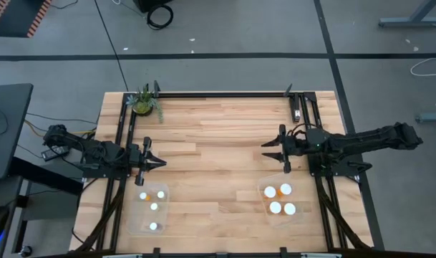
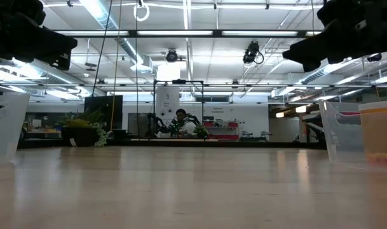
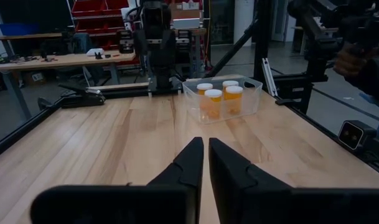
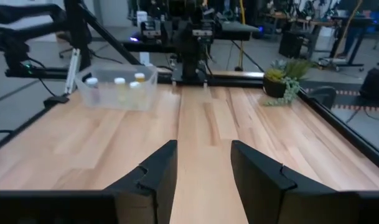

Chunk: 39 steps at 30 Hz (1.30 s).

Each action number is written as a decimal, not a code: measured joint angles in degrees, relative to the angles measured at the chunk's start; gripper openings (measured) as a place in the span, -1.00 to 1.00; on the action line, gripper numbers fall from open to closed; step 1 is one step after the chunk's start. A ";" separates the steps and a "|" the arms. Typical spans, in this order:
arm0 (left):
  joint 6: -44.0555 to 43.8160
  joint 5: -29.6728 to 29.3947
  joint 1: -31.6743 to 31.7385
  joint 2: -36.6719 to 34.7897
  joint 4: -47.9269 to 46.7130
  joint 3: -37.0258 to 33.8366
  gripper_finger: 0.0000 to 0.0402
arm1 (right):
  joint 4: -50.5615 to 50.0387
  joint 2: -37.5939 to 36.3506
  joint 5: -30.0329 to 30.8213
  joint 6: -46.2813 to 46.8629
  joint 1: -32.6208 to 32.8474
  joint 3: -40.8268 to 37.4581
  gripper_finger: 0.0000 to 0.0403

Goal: Pick and place medicine bottles into bin by pill shape (circle, oval)
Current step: Return to Home Position

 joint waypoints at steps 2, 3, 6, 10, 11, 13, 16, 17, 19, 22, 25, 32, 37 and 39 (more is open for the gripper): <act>0.00 0.00 0.01 0.00 0.00 0.00 -0.82 | 0.57 -1.01 -0.39 0.06 0.02 -0.71 -0.23; 0.01 0.00 -0.01 0.00 0.00 0.00 -0.82 | 1.04 -1.51 -0.39 0.26 0.00 -1.69 -0.23; 0.01 0.00 -0.01 0.00 0.00 0.00 -0.85 | 4.29 -2.78 0.75 1.83 0.00 -6.01 -0.23; 0.01 0.00 0.00 0.00 0.00 0.00 -0.88 | 5.32 -5.42 1.62 4.20 -0.02 -8.52 -0.29; 0.01 0.00 -0.01 0.00 -0.01 0.00 -0.88 | 5.01 -6.17 1.62 4.21 -0.02 -8.50 -0.31; 0.00 0.00 0.00 0.00 0.00 0.00 -0.88 | 2.34 -7.98 1.62 3.47 -0.02 -7.73 -0.35; 0.01 0.00 0.01 0.00 0.00 0.00 -0.87 | -2.23 -11.51 1.73 2.81 -0.02 -6.86 -0.41; 0.00 0.00 0.00 0.00 0.00 0.00 -0.86 | -3.56 -12.70 1.75 2.80 -0.02 -6.89 -0.43; 0.01 0.00 0.01 0.00 0.00 0.00 -0.85 | -3.80 -14.62 1.75 2.79 -0.02 -7.82 -0.47; 0.01 0.00 -0.01 0.00 0.00 0.00 -0.83 | -3.96 -16.86 1.77 2.86 -0.02 -9.61 -0.53; 0.01 0.00 0.01 0.00 0.00 0.00 -0.82 | -4.56 -18.20 1.77 3.31 -0.04 -10.43 -0.57; 0.01 0.00 -0.01 0.00 0.00 0.00 -0.85 | -4.36 -18.36 1.59 3.36 -0.02 -10.41 -0.61; 0.01 0.00 0.00 0.01 0.00 0.00 -0.85 | -4.43 -18.25 3.91 8.00 -0.02 -10.40 -0.61; 0.01 0.00 -0.01 0.02 0.00 0.00 -0.83 | -4.39 -18.25 3.93 9.32 -0.02 -10.40 -0.61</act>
